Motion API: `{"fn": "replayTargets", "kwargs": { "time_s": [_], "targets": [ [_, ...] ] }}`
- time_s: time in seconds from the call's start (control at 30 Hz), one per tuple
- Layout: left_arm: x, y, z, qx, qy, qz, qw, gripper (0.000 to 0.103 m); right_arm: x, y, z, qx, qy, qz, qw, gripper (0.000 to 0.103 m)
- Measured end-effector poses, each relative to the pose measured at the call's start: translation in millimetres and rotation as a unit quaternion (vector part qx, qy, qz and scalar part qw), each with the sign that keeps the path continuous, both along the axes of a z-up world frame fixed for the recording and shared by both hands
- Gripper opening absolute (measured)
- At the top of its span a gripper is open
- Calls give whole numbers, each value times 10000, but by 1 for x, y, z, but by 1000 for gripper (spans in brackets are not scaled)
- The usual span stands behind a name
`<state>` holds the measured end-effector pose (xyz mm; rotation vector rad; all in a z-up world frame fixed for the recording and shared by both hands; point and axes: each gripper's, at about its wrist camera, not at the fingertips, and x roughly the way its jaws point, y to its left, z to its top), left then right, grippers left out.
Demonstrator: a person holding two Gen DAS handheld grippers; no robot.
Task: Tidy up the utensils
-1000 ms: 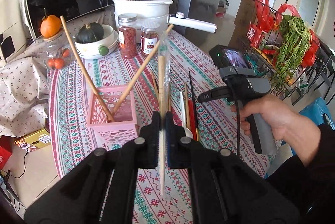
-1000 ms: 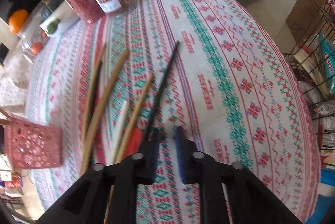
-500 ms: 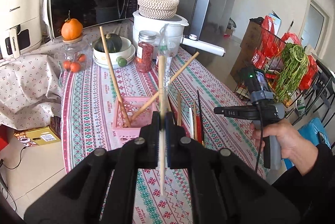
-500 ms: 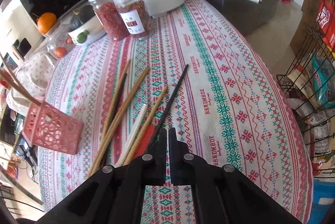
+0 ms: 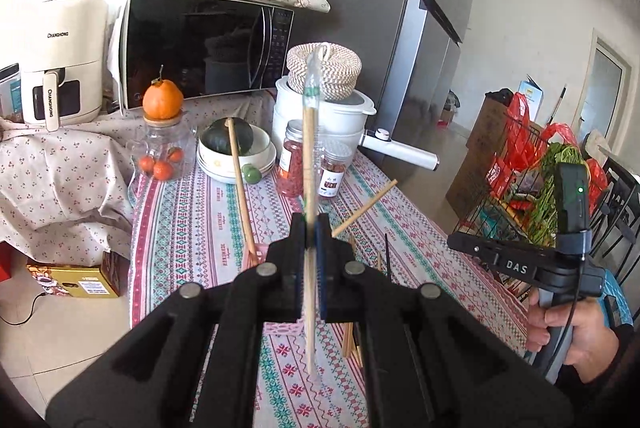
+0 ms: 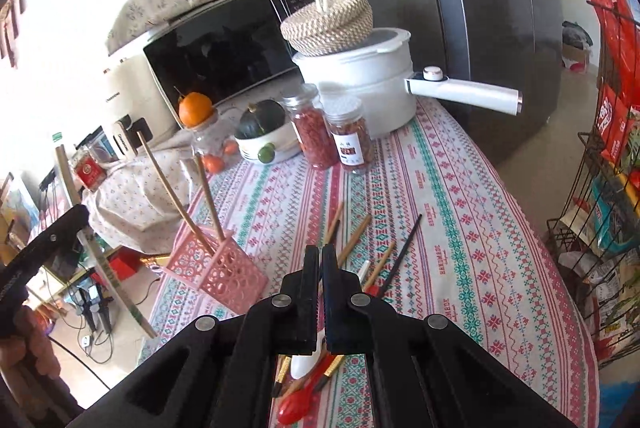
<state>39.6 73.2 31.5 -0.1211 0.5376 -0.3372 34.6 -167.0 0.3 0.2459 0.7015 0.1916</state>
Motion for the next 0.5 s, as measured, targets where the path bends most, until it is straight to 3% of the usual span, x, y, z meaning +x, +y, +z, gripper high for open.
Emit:
{"fn": "replayTargets", "kwargs": {
  "time_s": [0.3, 0.5],
  "targets": [
    [24, -10, -5, 155, -774, 223, 9966, 6, -9, 8, 18, 168, -406, 140, 9989, 1],
    [42, -12, -9, 29, -739, 426, 9964, 6, -7, 2, 16, 315, -399, 163, 9986, 1]
  ]
}}
